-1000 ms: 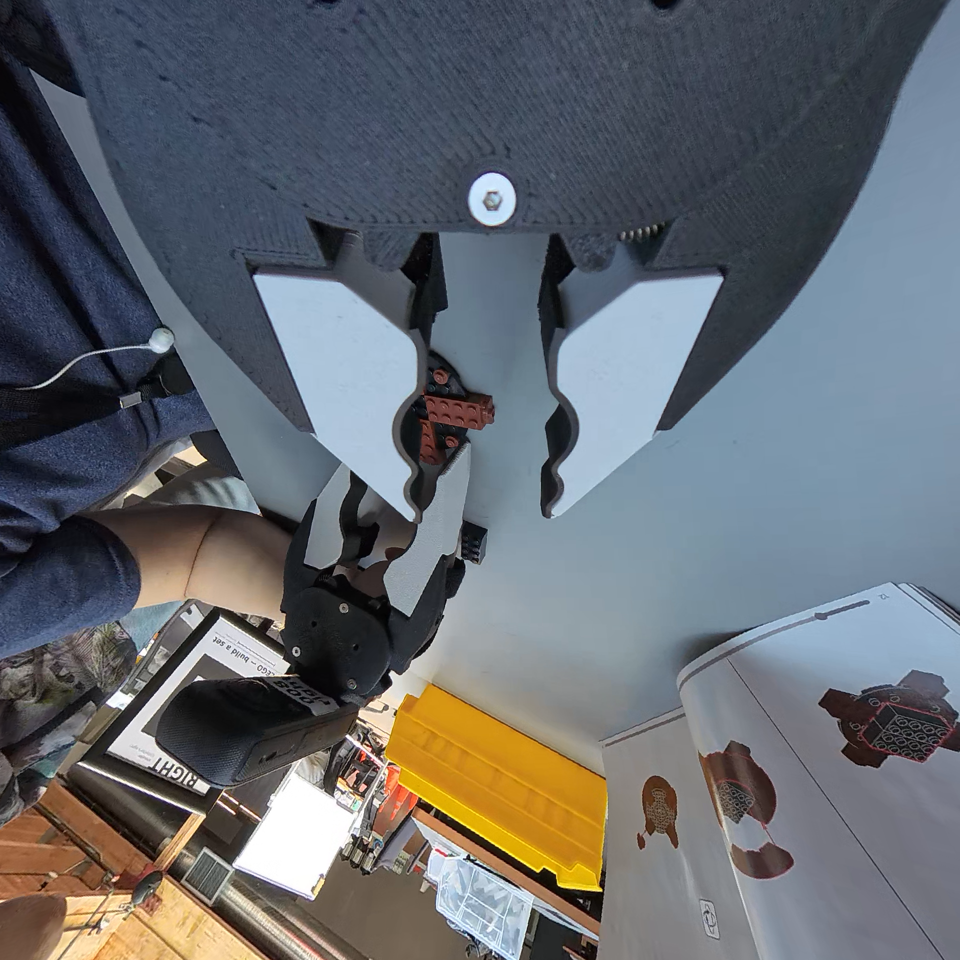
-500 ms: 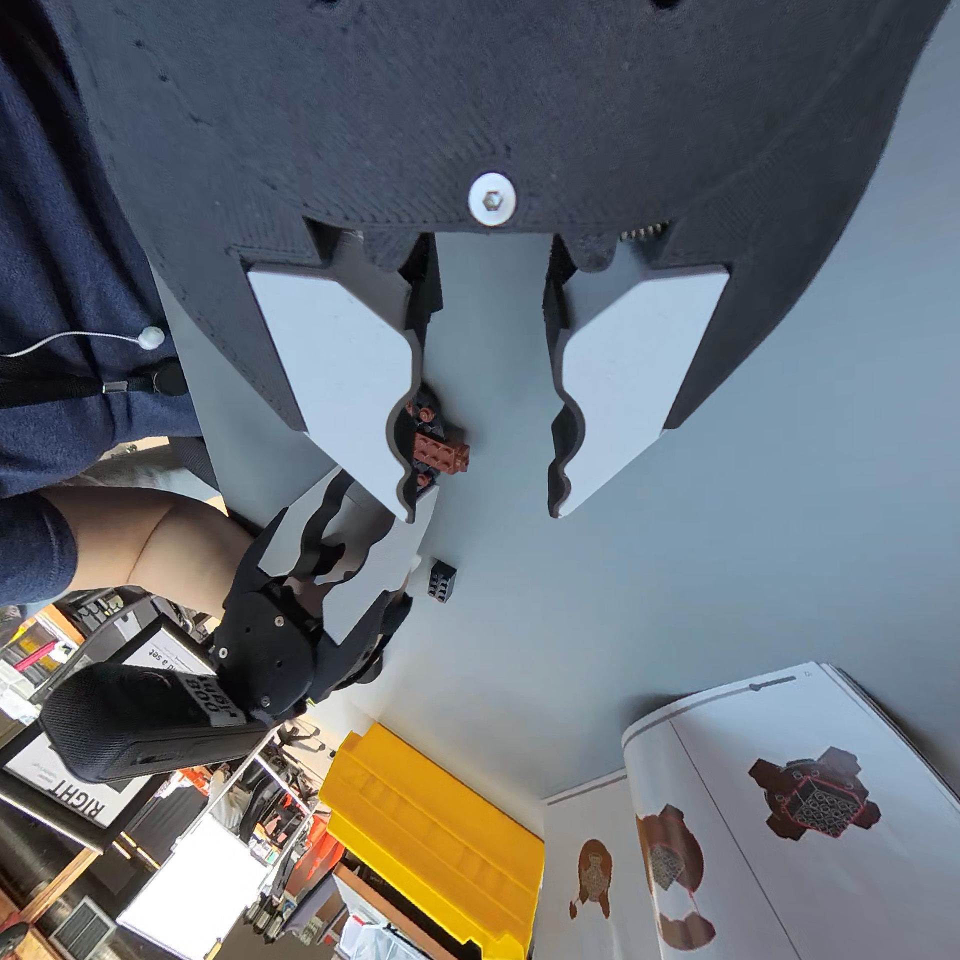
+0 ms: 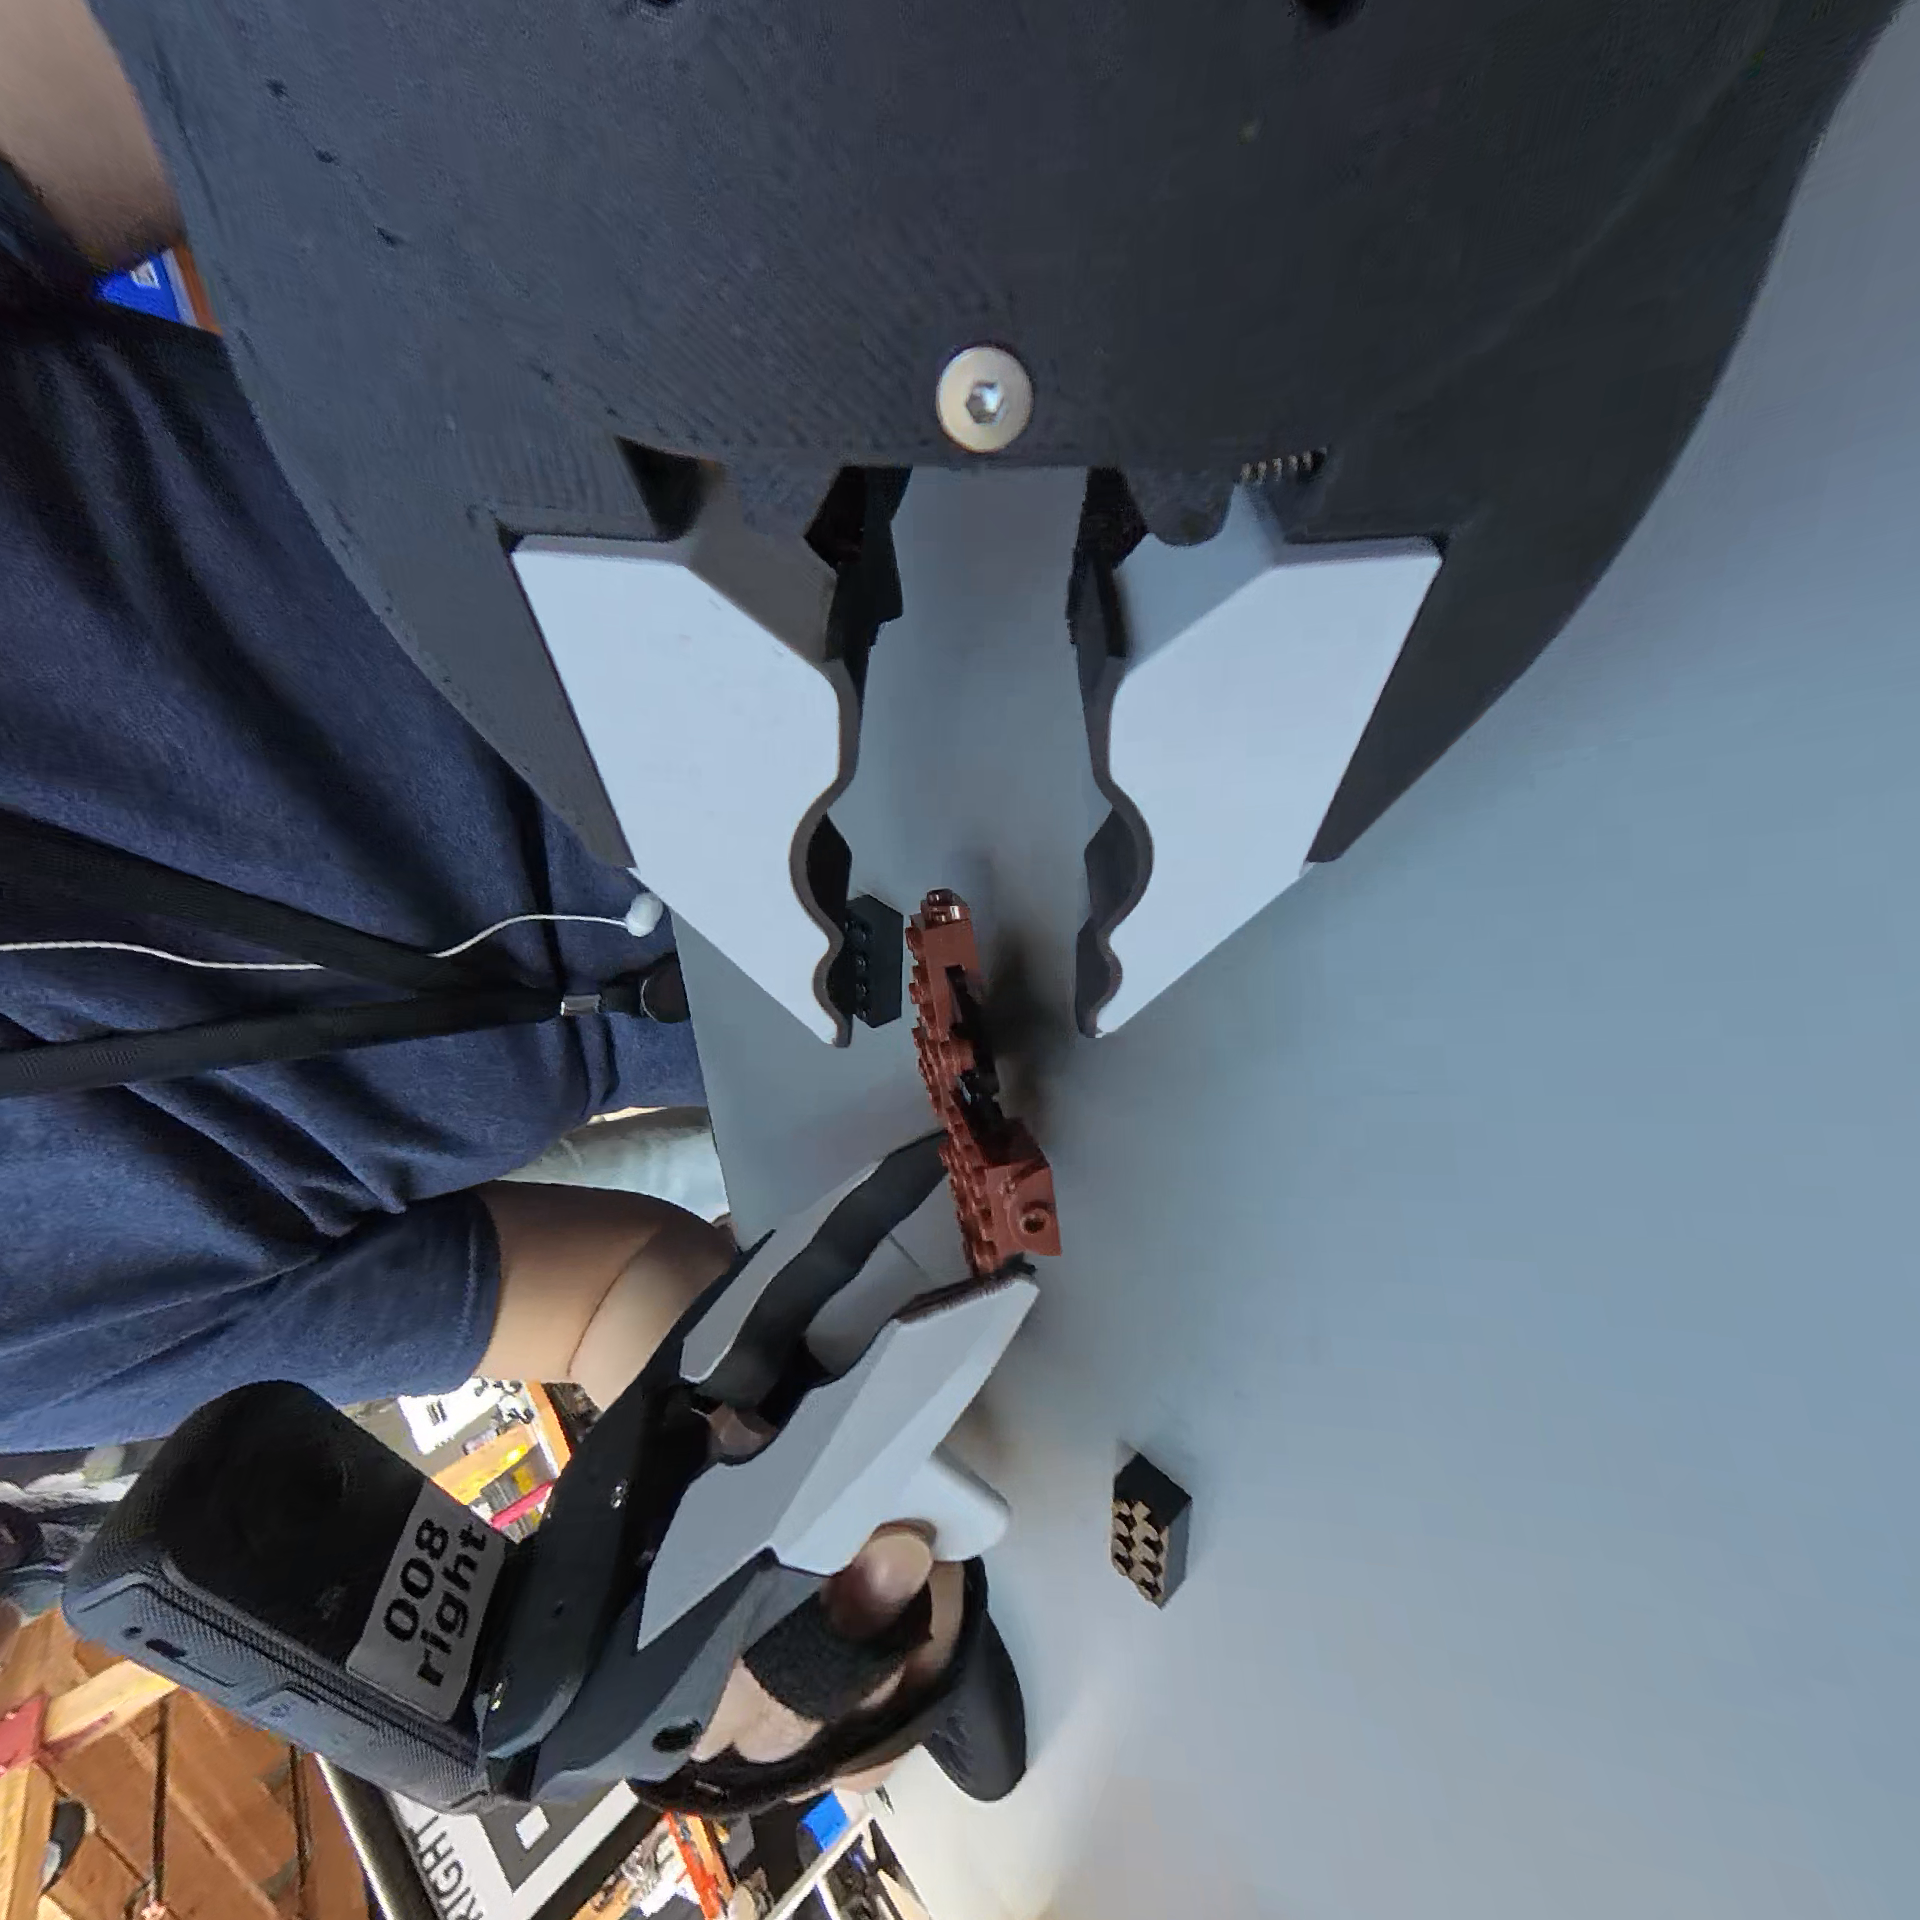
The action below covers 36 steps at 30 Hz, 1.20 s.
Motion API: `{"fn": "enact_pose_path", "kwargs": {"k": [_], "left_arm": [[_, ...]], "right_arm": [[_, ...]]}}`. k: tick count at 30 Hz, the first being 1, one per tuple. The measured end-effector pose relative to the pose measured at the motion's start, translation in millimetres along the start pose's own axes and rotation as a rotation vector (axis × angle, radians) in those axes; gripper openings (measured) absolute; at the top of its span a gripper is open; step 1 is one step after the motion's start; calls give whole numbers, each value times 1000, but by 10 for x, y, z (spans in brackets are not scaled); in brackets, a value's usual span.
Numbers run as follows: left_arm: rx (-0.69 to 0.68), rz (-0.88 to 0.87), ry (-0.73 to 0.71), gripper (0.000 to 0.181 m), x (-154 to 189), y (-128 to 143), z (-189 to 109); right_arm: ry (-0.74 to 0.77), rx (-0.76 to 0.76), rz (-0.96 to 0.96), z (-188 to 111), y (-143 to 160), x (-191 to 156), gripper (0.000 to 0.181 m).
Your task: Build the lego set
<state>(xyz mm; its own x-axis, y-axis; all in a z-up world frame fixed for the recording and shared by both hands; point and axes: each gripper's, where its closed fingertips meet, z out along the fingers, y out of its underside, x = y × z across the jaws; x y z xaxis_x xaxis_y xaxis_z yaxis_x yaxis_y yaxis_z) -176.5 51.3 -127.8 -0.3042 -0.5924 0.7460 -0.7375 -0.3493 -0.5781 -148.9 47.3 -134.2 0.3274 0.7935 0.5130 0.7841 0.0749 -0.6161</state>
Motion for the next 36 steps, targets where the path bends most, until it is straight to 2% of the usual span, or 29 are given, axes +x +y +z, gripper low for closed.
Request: {"fn": "enact_pose_path", "kwargs": {"k": [4,6,9,11,15,17,21,24,26,30,33,36], "left_arm": [[-38,-5,16,29,21,46,56],[-51,13,13,12,29,56,67],[-25,41,-13,9,26,-10,30],[-4,50,-31,9,37,-71,-34],[47,80,-61,9,129,-288,-205],[47,75,-74,9,166,-398,-270],[48,85,-112,9,220,-678,-409],[73,114,-117,9,289,-917,-503],[80,138,-126,9,323,-1037,-562],[75,148,-202,9,264,-1139,-671],[151,167,-123,9,393,-1188,-712],[183,160,-66,9,426,-1153,-733]], "right_arm": [[39,18,17,-15,-16,69,47],[39,26,34,-16,-18,79,46],[31,42,82,-43,-13,110,46],[38,66,143,-107,-23,191,54],[12,254,366,-385,-213,469,58],[1,291,458,-490,-222,637,59],[32,231,418,-565,-195,899,66],[9,158,418,-540,-225,1052,80],[8,138,424,-549,-268,1184,83],[57,158,412,-681,-417,1487,81],[55,151,434,-752,-473,1639,78],[-50,168,532,-727,-513,1646,78]]}}
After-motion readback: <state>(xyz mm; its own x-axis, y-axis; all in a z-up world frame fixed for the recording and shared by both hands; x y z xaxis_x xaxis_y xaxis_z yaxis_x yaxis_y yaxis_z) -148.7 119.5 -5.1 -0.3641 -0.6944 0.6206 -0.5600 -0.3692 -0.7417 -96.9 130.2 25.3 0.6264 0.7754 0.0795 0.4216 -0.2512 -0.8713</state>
